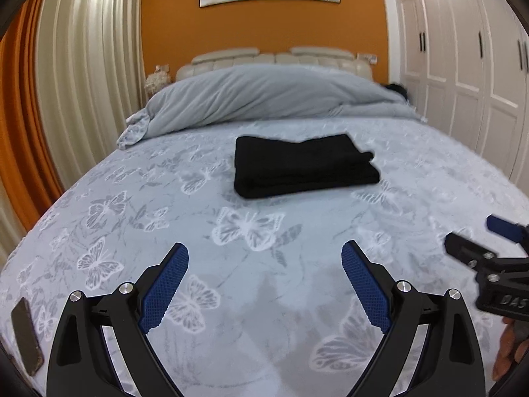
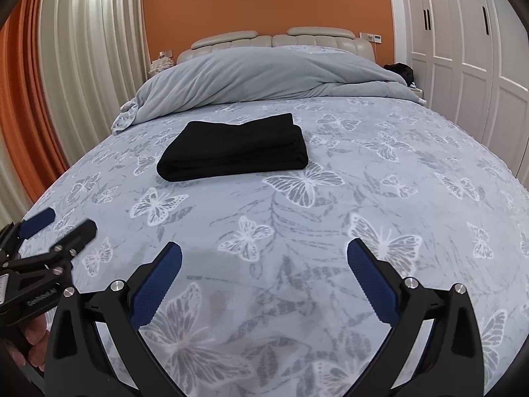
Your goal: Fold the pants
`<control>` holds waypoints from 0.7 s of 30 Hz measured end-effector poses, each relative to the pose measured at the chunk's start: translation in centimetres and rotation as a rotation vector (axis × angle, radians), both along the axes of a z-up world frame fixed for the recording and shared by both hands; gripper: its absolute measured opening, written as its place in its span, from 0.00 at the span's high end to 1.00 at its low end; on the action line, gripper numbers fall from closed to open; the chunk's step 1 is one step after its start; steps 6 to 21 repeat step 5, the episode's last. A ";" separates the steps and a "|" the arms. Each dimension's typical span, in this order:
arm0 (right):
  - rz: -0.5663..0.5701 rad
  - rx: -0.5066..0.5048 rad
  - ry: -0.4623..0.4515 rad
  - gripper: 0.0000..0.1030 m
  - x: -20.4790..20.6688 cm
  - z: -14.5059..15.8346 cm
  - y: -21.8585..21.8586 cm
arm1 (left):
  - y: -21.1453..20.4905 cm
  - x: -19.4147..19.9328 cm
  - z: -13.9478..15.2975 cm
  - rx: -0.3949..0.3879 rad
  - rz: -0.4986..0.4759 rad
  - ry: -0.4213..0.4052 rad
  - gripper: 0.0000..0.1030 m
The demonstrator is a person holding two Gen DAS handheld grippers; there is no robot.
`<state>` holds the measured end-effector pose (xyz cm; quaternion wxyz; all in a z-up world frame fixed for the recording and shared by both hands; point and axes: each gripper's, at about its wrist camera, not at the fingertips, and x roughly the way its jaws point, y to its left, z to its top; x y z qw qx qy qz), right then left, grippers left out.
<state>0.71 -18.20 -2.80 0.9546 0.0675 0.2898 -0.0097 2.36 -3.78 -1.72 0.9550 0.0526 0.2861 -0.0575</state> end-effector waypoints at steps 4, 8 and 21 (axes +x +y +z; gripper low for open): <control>-0.001 -0.001 0.002 0.05 -0.1 0.0 0.0 | 0.2 0.5 -0.6 -0.020 -0.003 0.050 0.11; -0.002 -0.002 0.002 0.05 -0.1 0.0 0.1 | 0.2 0.5 -0.7 -0.022 -0.005 0.052 0.11; -0.002 -0.002 0.002 0.05 -0.1 0.0 0.1 | 0.2 0.5 -0.7 -0.022 -0.005 0.052 0.11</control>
